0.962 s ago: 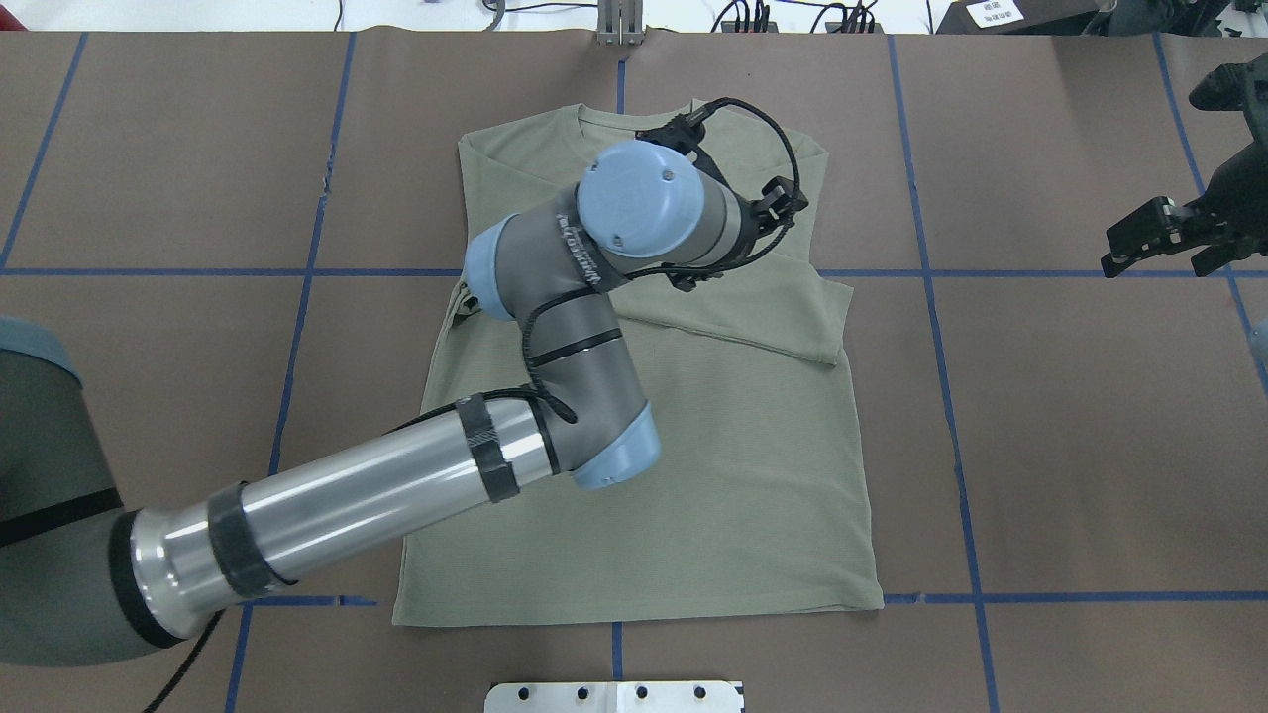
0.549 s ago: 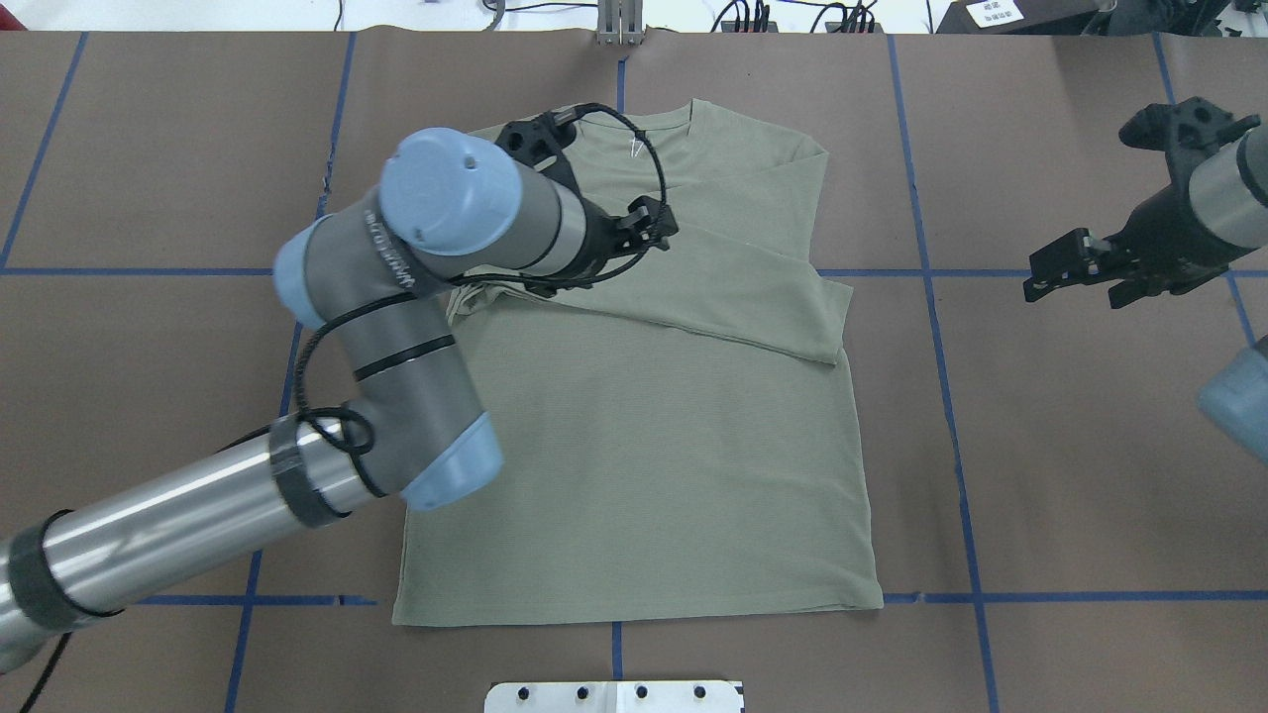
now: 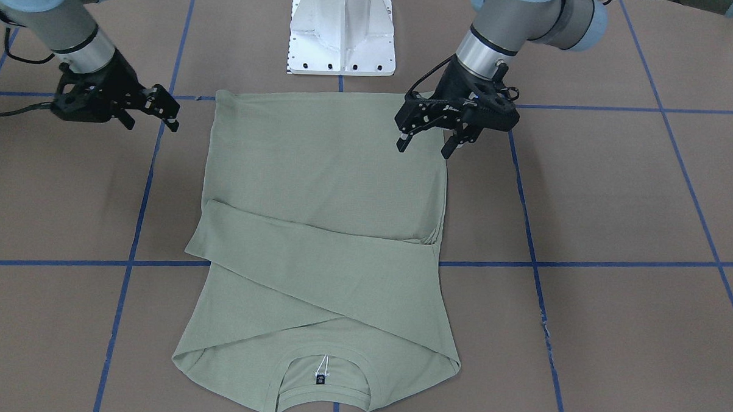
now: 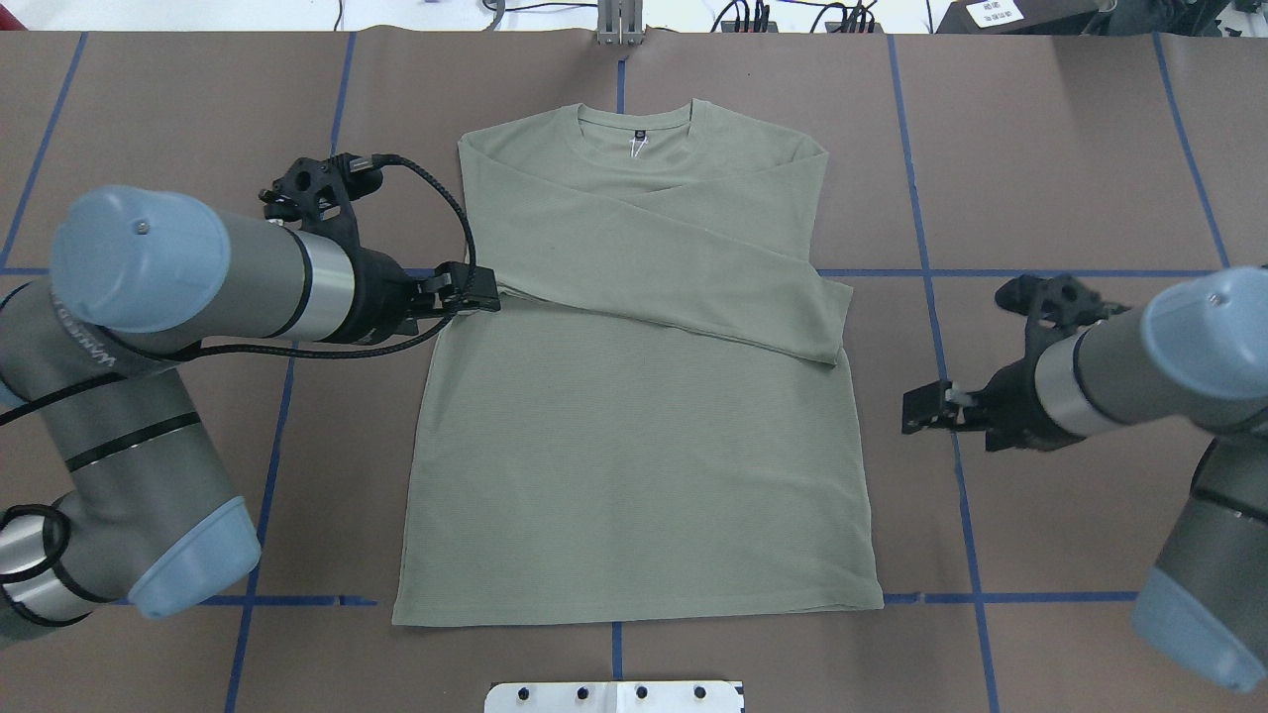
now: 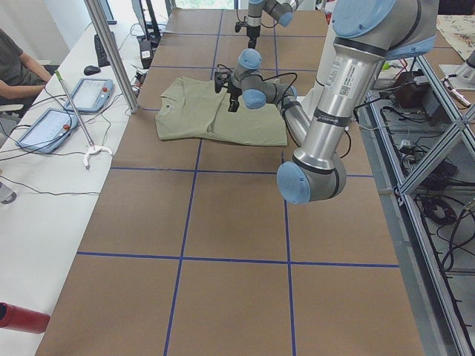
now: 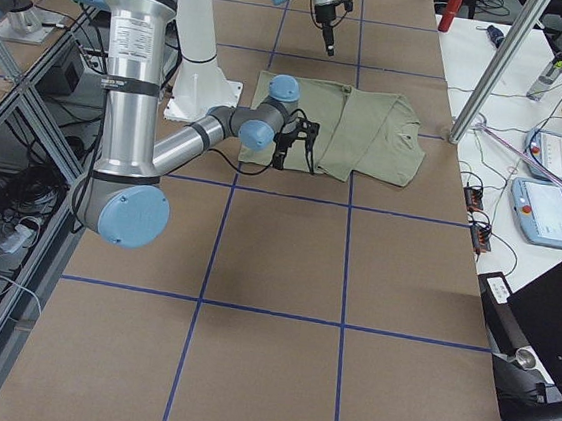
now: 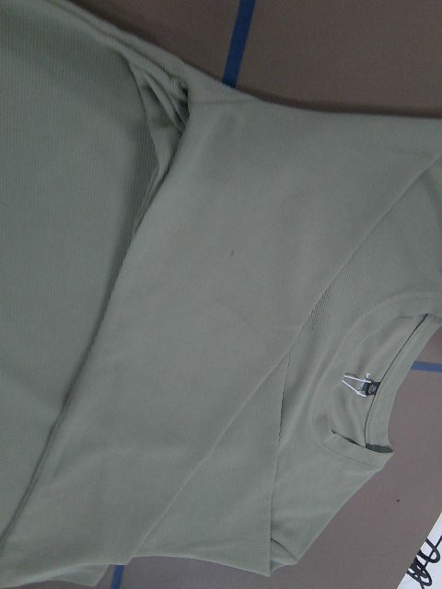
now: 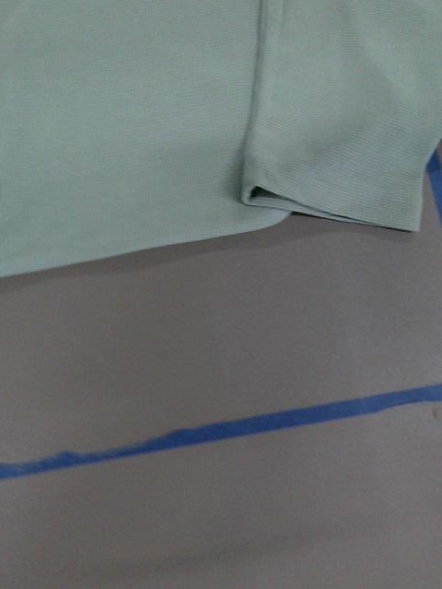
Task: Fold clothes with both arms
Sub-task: 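Move the left gripper to the shirt side while the right gripper lowers to the hem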
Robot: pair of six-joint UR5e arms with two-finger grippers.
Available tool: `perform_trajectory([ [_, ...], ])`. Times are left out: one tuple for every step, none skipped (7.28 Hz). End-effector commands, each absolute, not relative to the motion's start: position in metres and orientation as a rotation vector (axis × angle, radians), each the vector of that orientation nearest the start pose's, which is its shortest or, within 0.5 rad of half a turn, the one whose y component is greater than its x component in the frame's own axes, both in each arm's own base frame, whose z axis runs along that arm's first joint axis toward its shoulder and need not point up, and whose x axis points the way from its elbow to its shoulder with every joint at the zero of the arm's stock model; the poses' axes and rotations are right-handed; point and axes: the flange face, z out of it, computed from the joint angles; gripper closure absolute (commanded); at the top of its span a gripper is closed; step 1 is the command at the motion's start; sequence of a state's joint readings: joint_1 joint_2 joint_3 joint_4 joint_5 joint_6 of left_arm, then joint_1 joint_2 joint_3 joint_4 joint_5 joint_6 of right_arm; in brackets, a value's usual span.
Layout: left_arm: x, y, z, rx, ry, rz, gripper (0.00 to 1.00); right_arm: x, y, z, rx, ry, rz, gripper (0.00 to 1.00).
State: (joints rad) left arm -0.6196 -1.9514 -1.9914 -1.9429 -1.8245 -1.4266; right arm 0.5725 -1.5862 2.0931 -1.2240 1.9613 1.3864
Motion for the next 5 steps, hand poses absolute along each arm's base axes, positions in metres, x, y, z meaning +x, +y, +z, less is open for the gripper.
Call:
perform_trajectory([
  [0.381,-0.401,0.225,0.226,1.172,-0.261,0.00,-0.422,-0.258,0.378,-0.006,-0.890,0.206,0.01],
  [0.381,-0.401,0.224,0.228,1.175,-0.262,0.00,-0.432,-0.243,0.379,-0.006,-0.886,0.196,0.01],
  [0.381,-0.401,0.222,0.229,1.177,-0.261,0.00,-0.439,-0.234,0.375,-0.018,-0.895,0.179,0.01],
  [0.381,-0.401,0.217,0.234,1.187,-0.259,0.00,-0.449,-0.227,0.371,-0.027,-0.900,0.164,0.01],
  [0.381,-0.401,0.216,0.235,1.189,-0.258,0.00,-0.458,-0.225,0.377,-0.031,-0.887,0.159,0.02],
])
